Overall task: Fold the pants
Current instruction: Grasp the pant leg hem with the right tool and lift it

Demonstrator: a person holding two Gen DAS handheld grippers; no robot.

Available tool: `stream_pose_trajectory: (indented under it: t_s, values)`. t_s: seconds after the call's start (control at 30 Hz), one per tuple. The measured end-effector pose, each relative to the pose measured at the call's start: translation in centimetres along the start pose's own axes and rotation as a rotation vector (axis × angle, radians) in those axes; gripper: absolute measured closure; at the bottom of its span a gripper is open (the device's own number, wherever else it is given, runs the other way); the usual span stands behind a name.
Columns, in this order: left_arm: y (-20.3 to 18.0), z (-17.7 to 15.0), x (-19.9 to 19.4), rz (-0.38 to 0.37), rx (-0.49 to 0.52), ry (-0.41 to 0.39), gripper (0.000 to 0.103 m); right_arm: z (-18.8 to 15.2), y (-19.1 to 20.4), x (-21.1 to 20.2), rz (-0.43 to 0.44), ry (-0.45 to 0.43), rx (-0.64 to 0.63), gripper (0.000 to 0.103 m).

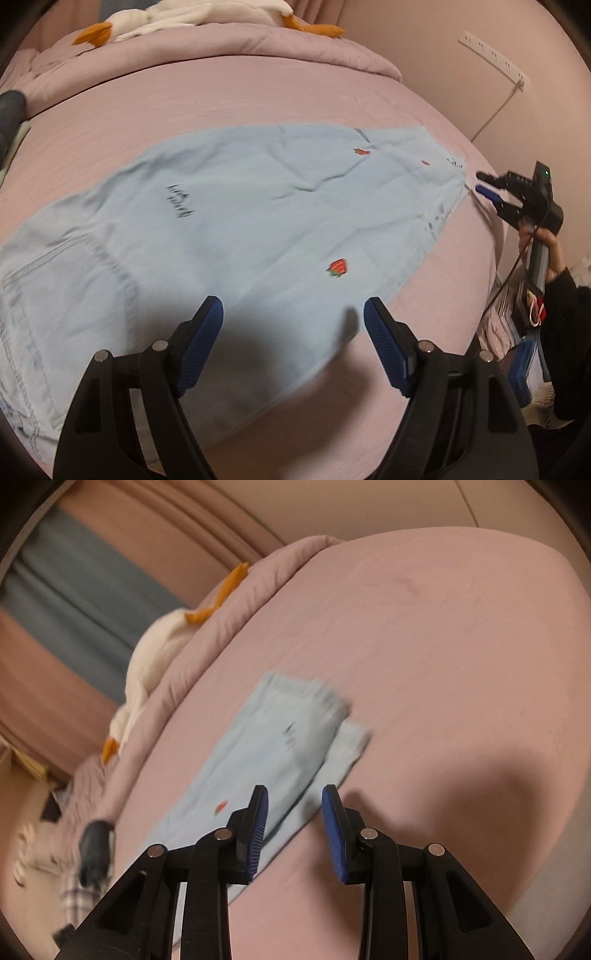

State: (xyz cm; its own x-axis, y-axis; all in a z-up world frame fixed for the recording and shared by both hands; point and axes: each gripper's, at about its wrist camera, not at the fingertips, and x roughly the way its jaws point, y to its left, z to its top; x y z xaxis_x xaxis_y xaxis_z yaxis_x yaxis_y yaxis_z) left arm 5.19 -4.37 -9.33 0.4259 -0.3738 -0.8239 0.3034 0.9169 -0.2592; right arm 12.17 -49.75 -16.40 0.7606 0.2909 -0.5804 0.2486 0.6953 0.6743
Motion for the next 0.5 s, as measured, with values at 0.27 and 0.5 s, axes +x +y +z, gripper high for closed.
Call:
stream_pose_trajectory:
  t_s: [0.27,0.5]
  values:
    - [-0.6,1.1,0.9,0.018,-0.028,0.021,0.024,1.0,-1.6,3.5,0.110,0.058,0.148,0.071]
    - [-0.5,1.9,2.5,0.036,-0.060,0.040,0.024,1.3,-1.4,5.2,0.177,0.086,0.179,0.089]
